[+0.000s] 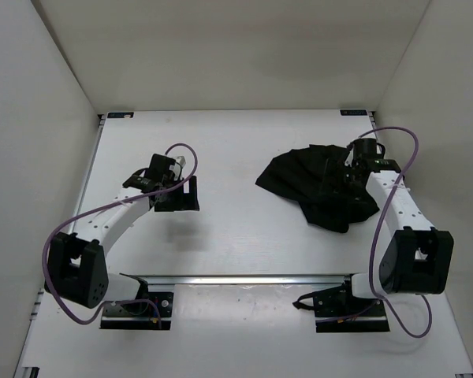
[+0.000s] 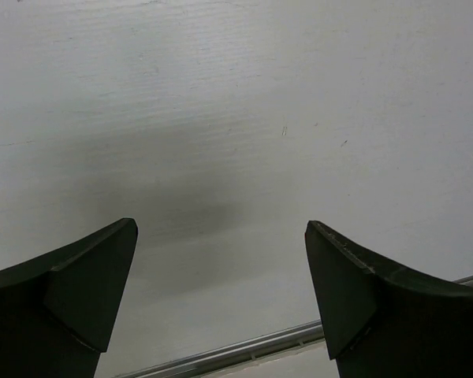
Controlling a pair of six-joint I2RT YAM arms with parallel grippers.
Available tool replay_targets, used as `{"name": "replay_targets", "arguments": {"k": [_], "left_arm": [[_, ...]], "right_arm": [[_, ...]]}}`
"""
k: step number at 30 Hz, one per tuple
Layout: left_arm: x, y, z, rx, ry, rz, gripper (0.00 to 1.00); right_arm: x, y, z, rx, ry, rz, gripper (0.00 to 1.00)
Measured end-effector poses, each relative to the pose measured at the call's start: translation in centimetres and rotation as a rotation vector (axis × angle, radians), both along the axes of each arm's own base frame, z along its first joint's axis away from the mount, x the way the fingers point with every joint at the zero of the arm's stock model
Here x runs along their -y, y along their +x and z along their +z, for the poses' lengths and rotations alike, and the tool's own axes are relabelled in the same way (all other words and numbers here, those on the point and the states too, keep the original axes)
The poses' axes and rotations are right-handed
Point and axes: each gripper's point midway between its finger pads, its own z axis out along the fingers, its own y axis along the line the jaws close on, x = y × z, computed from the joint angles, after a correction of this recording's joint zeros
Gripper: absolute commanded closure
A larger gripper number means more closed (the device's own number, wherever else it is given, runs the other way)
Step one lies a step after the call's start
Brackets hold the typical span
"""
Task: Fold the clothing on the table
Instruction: Grab the skirt from the pile
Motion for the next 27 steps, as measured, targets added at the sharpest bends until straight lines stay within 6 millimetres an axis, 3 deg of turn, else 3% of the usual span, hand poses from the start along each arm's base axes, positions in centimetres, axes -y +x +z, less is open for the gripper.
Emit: {"name": "replay_targets", "arguments": {"k": [4, 14, 20, 23, 25, 26, 27], "left_arm": [[0.0, 0.1, 0.0, 0.000, 0.009, -0.005, 0.01], [0.3, -0.6, -1.0, -0.042, 0.032, -0.025, 0.01], [-0.4, -0.1, 0.0, -0.007, 0.011, -0.007, 0.01], [-0.4, -0.1, 0.5, 0.010, 0.003, -0.008, 0.02], [-0.4, -0.1, 0.5, 0.008, 0.001, -0.013, 0.01], [-0.4, -0.1, 0.5, 0.006, 0.001, -0.013, 0.01], [-0.4, -0.2, 0.5, 0.005, 0.001, -0.016, 0.01]], "right_arm": [[-0.7, 0.6, -0.4, 0.006, -0.036, 0.022, 0.01], [-1.6, 0.8, -5.0, -0.125, -0.174, 0.104, 0.01], [-1.9, 3.3, -5.5, -0.112, -0.181, 0.107, 0.01], [-2.1, 4.0, -6.2, -0.124, -0.210, 0.123, 0.15], [-2.1, 4.2, -6.9, -0.141, -0.237, 0.141, 0.59], [-2.0, 4.2, -7.3, -0.151, -0.247, 0.147, 0.69], [-2.0, 4.2, -7.6, -0.162, -0.253, 0.150, 0.90]]}}
